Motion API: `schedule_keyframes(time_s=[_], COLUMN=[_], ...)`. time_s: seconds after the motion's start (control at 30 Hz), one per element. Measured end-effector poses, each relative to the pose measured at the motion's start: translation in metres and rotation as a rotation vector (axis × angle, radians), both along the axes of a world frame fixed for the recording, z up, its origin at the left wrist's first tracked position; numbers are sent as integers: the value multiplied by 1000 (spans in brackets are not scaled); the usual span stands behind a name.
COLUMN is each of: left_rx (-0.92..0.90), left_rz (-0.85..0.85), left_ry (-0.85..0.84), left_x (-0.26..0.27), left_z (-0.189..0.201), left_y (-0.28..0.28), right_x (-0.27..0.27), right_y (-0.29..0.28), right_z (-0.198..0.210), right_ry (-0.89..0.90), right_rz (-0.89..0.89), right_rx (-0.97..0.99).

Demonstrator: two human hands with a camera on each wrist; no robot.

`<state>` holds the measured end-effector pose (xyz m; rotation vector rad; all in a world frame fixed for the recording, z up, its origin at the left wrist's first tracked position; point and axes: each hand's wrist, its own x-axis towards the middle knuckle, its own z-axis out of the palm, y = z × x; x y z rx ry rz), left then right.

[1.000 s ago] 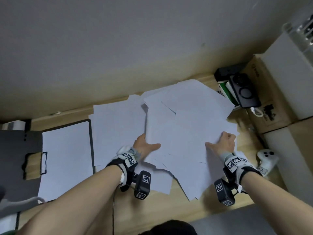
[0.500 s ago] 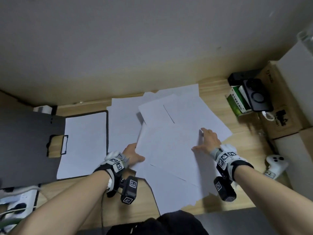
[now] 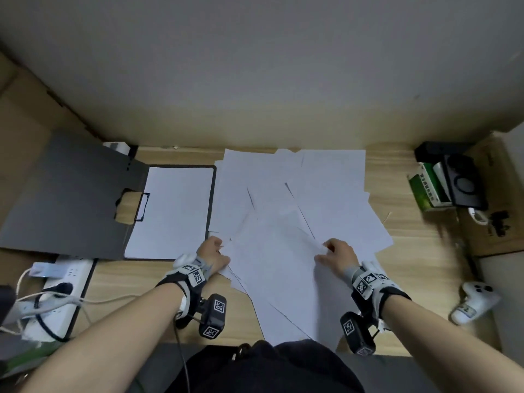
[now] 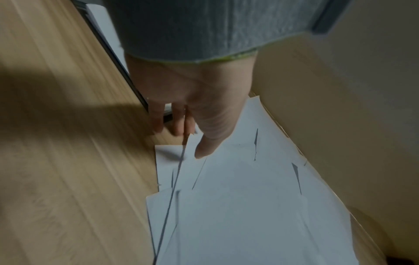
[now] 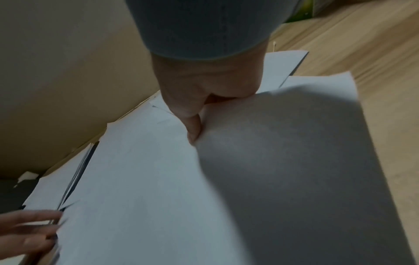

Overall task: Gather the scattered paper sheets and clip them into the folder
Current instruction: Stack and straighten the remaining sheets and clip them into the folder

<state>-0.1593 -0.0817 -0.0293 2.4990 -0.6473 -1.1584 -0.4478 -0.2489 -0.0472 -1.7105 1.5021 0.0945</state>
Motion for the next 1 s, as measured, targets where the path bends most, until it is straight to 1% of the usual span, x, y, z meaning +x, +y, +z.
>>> schedule_keyframes(time_s=[0.07, 0.1, 0.17, 0.23, 0.3, 0.4, 0.47, 0.53, 0.63, 0.7, 0.77, 0.83, 0.87, 0.93, 1.0], left_rx=[-45, -37, 36, 86, 103, 57, 16, -26, -68, -91, -90, -29, 5, 55, 77], left_rz=[25, 19, -15, 0, 12, 32, 54, 88, 110, 107, 111, 91, 52, 12, 29], left_ry=[-48, -34, 48, 145, 166, 225, 253, 242, 263, 238, 185, 166, 165, 237, 338], left_x=[-3, -5, -10, -15, -21, -32, -37, -39, -34, -24, -15, -10, -8, -9, -15], left_z=[-1, -1, -3, -4, -6, -5, -10, -9, -2, 7, 10, 13, 18, 22, 24], left_y=[3, 5, 6, 7, 5, -1, -3, -4, -4, -3, -2, 0, 0, 0, 1], right_x=[0, -1, -5, -2, 5, 16, 17, 14, 15, 17, 20, 23, 25, 26, 27], right_y=[0, 3, 9, 20, 32, 46, 51, 53, 45, 37, 28, 22, 20, 19, 20], right_z=[1, 1, 1, -1, -4, -7, -11, -12, 3, 22, 32, 33, 33, 26, 14], right_ry=[-22, -29, -28, -14, -14, -16, -38, -81, -165, -262, -311, -270, -236, -187, -167], right_rz=[-59, -85, -116, -88, -36, 57, 49, 4, -110, -194, -251, -268, -272, -281, -294], right_rx=[13, 30, 58, 50, 38, 116, 168, 168, 163, 118, 31, -30, -41, 42, 135])
